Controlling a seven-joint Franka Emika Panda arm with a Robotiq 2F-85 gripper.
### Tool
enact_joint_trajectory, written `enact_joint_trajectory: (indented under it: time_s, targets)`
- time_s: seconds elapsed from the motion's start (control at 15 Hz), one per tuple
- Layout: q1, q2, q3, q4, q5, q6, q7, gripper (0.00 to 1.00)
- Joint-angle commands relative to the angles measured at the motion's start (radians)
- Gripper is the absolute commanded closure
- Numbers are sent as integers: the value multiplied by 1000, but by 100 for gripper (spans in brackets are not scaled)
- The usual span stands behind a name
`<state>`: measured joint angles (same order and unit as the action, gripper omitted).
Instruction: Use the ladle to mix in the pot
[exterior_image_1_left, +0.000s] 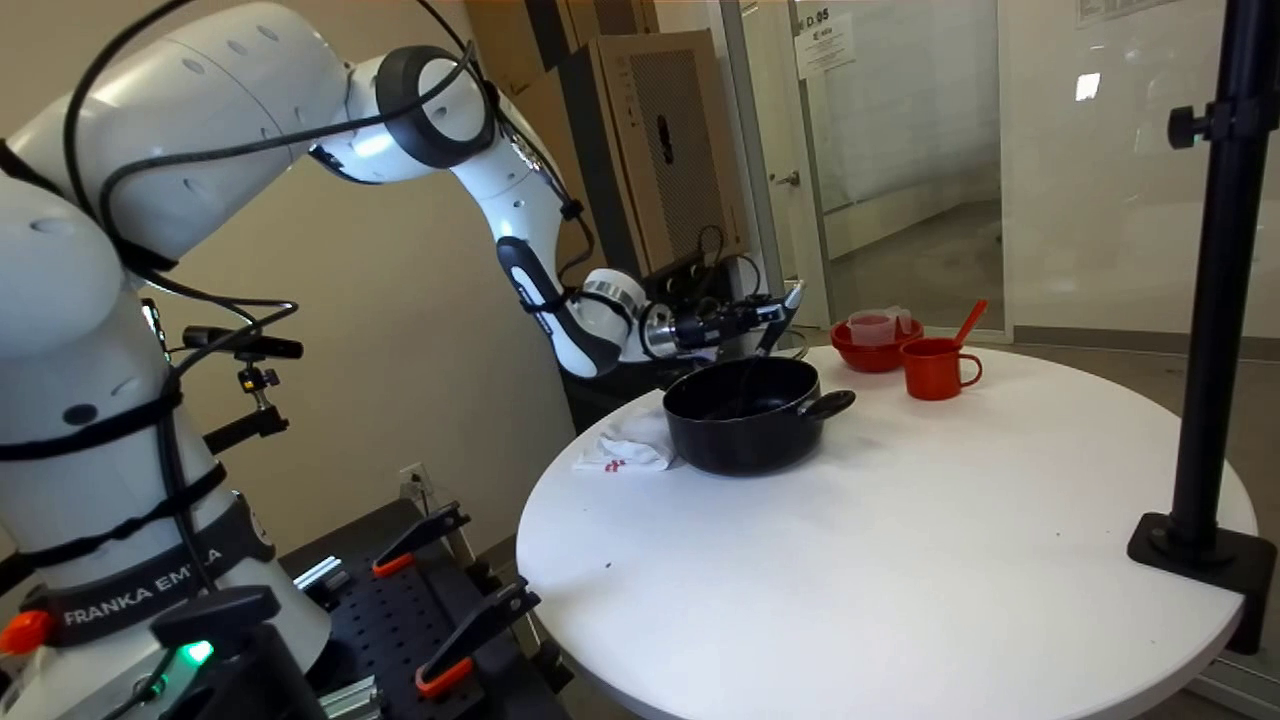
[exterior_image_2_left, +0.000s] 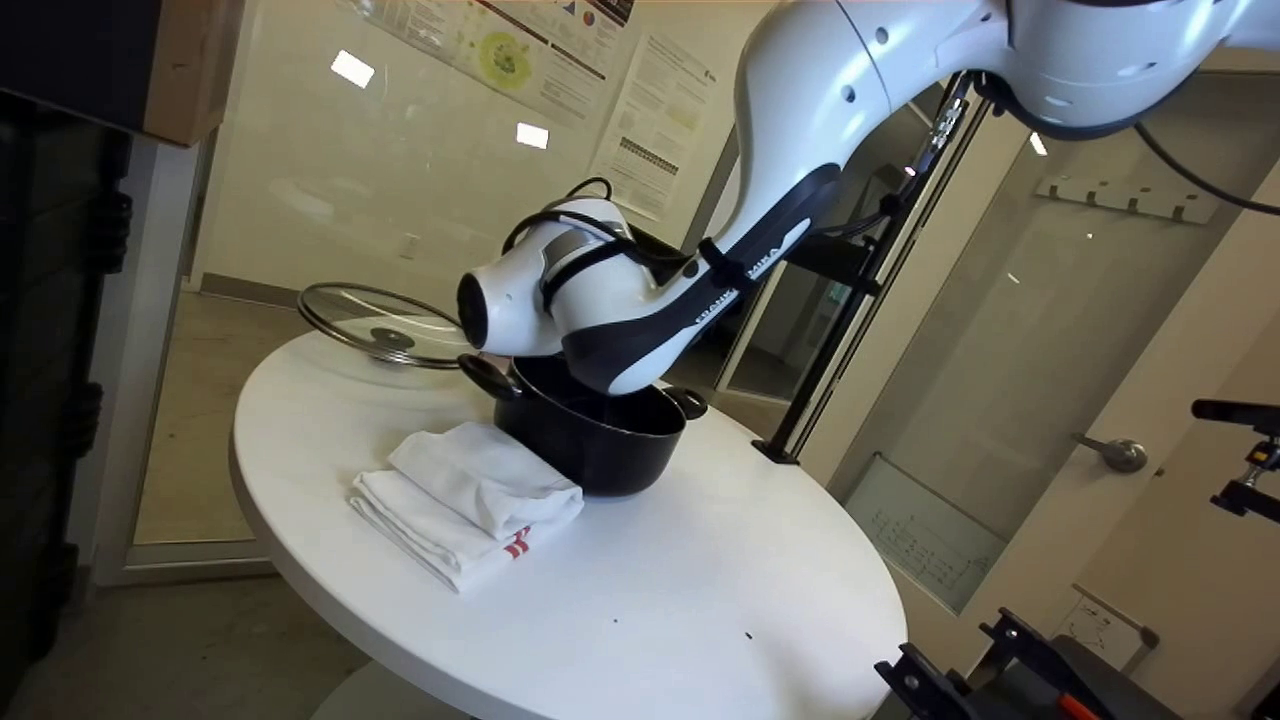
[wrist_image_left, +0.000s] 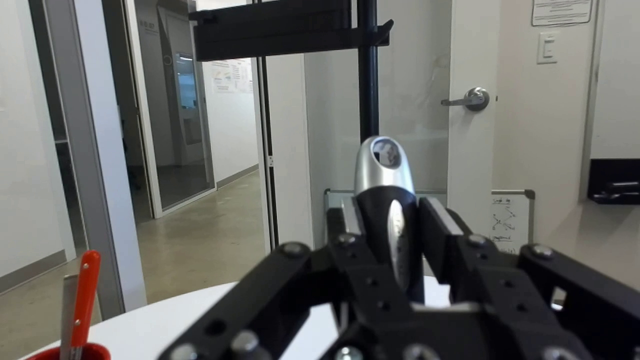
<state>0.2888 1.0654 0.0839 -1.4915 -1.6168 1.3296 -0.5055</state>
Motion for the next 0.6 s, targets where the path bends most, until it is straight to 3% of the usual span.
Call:
enact_joint_trajectory:
  time_s: [0.0,0.53]
  targets:
    - [-36,49,-43,102,-3,-21,16,92]
    - [-102,85,-75,255,31,-27,0,92]
